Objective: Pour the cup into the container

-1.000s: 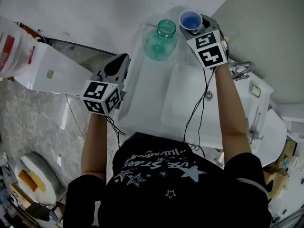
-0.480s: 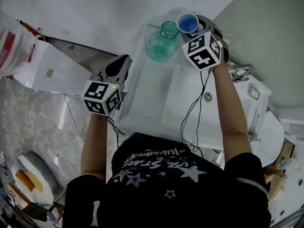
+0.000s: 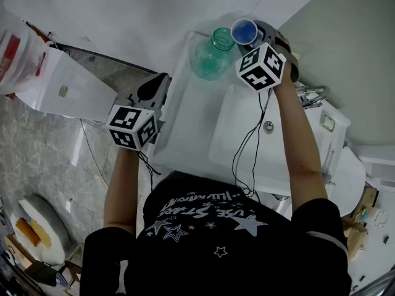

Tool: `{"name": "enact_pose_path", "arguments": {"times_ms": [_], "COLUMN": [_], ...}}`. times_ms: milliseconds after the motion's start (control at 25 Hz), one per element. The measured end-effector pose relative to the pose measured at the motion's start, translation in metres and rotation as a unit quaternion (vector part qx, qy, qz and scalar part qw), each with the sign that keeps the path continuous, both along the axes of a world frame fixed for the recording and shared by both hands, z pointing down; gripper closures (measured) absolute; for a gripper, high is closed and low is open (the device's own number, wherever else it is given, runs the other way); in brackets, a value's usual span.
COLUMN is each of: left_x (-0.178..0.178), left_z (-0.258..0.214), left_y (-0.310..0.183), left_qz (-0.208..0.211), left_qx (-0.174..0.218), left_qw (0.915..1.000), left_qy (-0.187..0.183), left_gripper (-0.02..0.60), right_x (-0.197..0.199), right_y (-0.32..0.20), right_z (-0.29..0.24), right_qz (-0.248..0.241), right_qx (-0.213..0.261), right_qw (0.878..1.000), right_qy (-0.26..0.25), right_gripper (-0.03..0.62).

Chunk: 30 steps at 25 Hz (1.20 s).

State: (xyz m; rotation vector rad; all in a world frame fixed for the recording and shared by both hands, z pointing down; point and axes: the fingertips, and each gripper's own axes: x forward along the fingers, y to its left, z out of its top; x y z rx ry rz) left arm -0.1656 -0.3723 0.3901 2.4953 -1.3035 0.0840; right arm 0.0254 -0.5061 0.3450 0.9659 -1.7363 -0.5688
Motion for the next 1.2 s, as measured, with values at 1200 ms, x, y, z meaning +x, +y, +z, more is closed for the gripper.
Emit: {"name": "enact_pose_path", "arguments": {"times_ms": [1200], "left_x": [0.004], "left_z": [-0.016], "left_y": [0.005], "left_qz": [-0.003], "left_qx": [0.017], "left_qw": [0.9998], "left_qy": [0.004], "left_gripper": [0.572], "right_x": [0.003], "right_y": [-0.004], "right_z": [-0.018], "right_qz": [-0.015], "right_qx": [0.062], "right_qw": [0.991], "right_qy": [0.116], "right_gripper": [0.324]}}
